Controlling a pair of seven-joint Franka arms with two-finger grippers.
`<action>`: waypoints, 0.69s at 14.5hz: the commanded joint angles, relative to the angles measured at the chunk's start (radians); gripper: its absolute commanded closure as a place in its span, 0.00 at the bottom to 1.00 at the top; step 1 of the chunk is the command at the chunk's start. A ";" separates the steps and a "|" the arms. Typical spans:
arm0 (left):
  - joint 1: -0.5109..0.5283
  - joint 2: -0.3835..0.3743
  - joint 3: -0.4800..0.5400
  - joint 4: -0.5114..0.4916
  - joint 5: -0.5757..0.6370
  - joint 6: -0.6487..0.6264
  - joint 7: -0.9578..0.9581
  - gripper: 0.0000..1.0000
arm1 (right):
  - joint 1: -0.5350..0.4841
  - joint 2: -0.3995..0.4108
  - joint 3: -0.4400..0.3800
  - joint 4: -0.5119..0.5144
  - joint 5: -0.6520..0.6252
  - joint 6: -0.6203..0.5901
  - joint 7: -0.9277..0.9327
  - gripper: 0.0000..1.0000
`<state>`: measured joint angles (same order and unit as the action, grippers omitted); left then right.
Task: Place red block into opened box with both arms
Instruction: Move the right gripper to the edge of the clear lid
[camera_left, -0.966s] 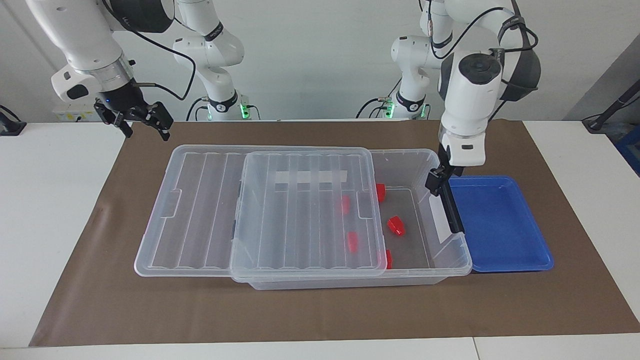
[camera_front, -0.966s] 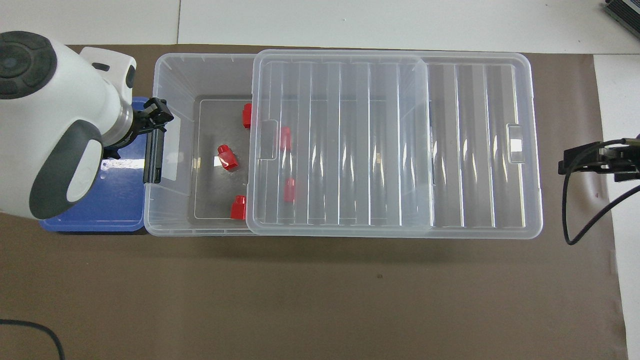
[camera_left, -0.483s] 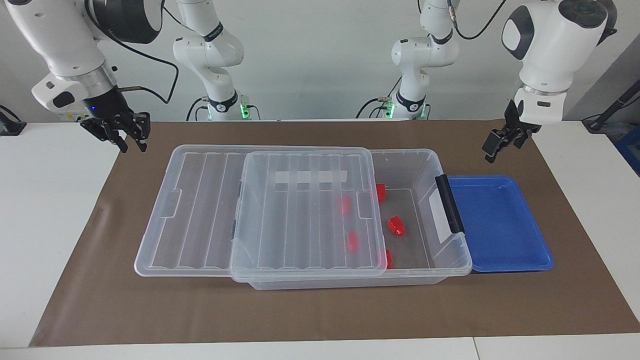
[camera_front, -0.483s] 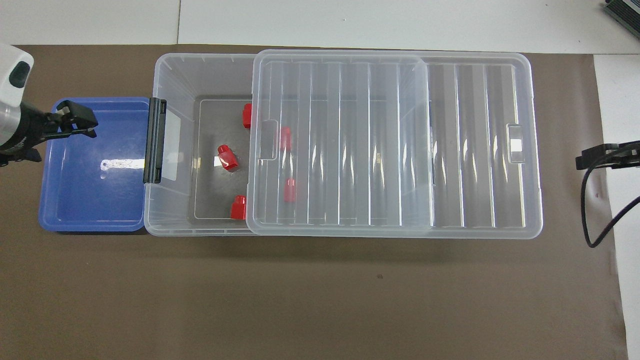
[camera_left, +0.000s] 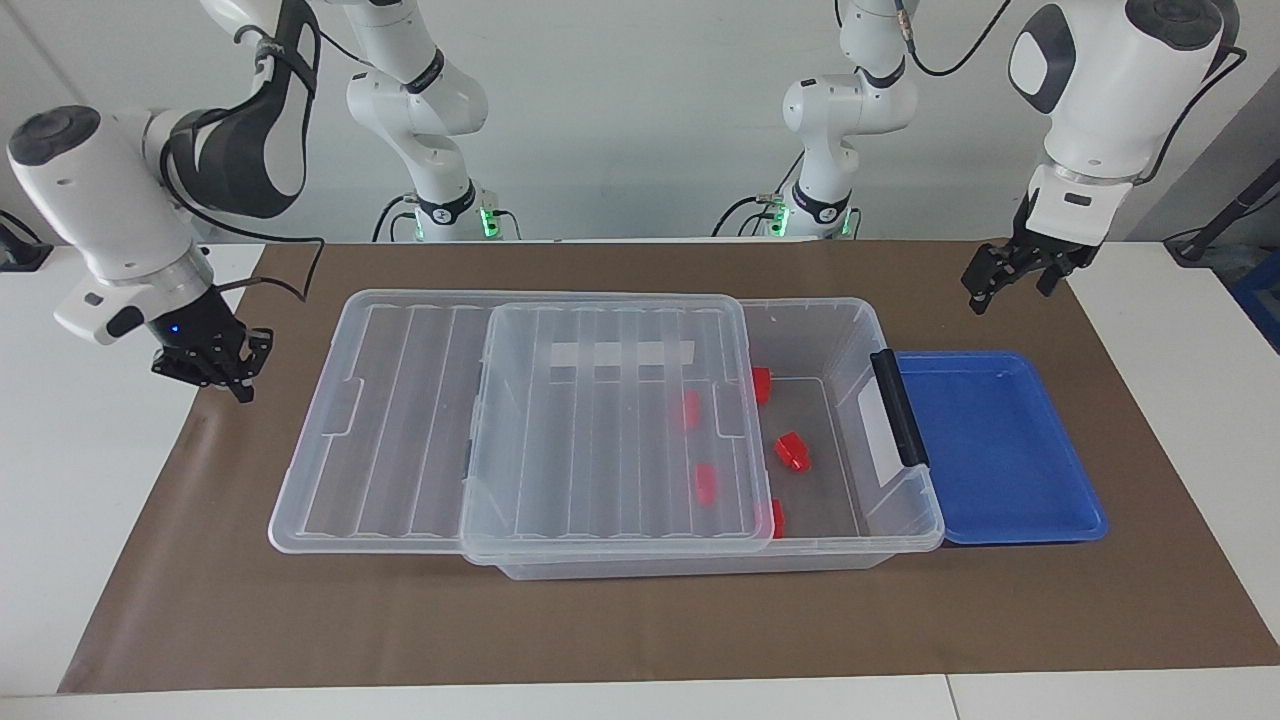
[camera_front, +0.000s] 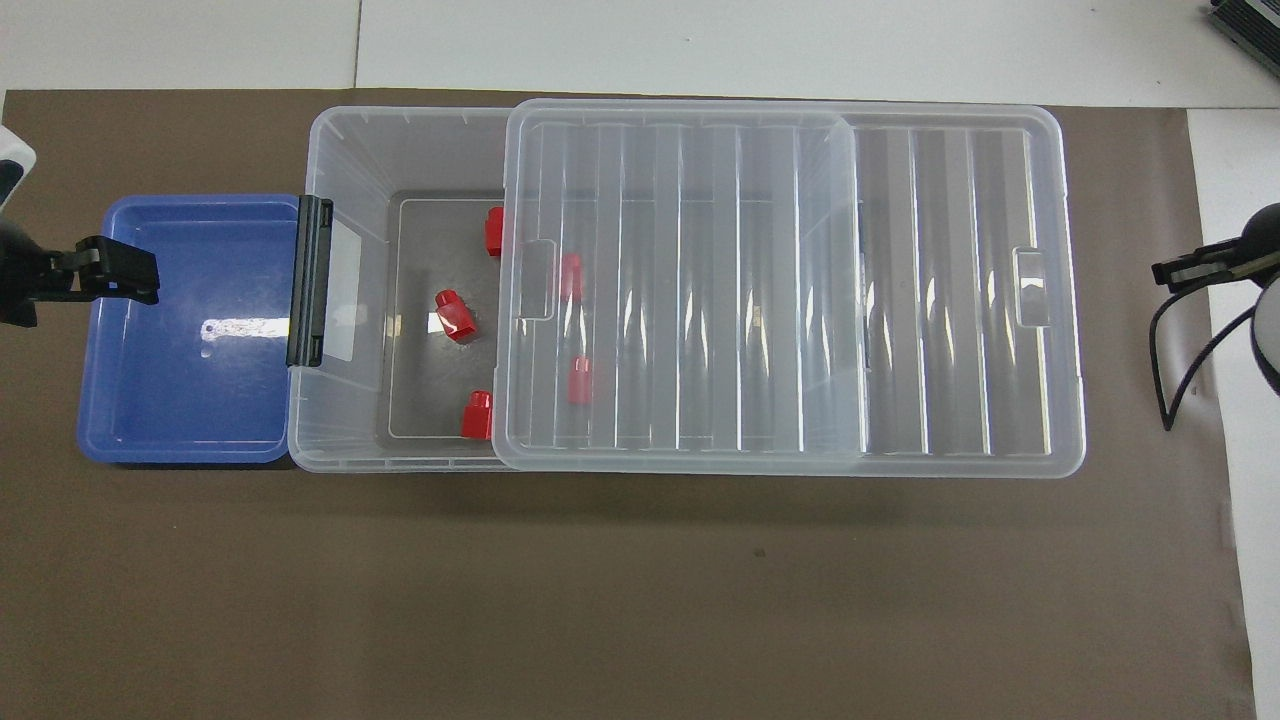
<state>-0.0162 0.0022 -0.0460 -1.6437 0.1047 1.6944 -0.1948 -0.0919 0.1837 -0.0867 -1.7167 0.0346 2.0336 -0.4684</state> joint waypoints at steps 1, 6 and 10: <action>0.016 -0.016 -0.005 -0.018 -0.014 -0.007 0.038 0.00 | 0.006 0.025 0.018 0.006 0.031 0.031 0.005 1.00; 0.018 -0.016 -0.005 -0.016 -0.055 0.001 0.038 0.00 | 0.046 0.056 0.022 0.002 0.033 0.077 0.053 1.00; 0.019 -0.016 -0.005 -0.016 -0.069 0.004 0.035 0.00 | 0.101 0.059 0.022 0.002 0.033 0.096 0.134 1.00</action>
<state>-0.0101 0.0022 -0.0460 -1.6442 0.0541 1.6944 -0.1766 -0.0092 0.2364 -0.0655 -1.7164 0.0372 2.1105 -0.3668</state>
